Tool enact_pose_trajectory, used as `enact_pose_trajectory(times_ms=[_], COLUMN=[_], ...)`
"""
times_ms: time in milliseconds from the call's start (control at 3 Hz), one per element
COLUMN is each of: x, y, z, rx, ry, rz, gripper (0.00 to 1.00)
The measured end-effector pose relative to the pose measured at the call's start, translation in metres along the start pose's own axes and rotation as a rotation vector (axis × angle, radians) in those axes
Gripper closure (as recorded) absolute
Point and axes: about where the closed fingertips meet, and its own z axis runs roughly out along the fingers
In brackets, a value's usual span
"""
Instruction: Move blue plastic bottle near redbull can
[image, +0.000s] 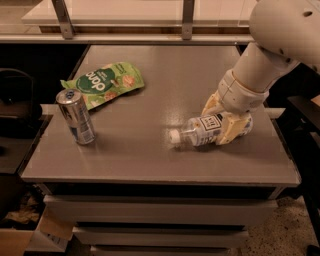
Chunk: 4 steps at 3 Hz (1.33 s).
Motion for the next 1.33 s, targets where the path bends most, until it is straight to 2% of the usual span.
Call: enact_pose_trajectory(times_ms=[333, 667, 1000, 1333], x=[-0.004, -0.020, -0.049, -0.049], y=[-0.011, -0.038, -0.068, -0.068], z=[-0.001, -0.009, -0.015, -0.015], rx=[0.013, 0.058, 0.104, 0.104], ry=[-0.013, -0.054, -0.110, -0.110], rz=[-0.018, -0.068, -0.153, -0.153], gripper=[0.88, 1.00, 1.00, 1.00])
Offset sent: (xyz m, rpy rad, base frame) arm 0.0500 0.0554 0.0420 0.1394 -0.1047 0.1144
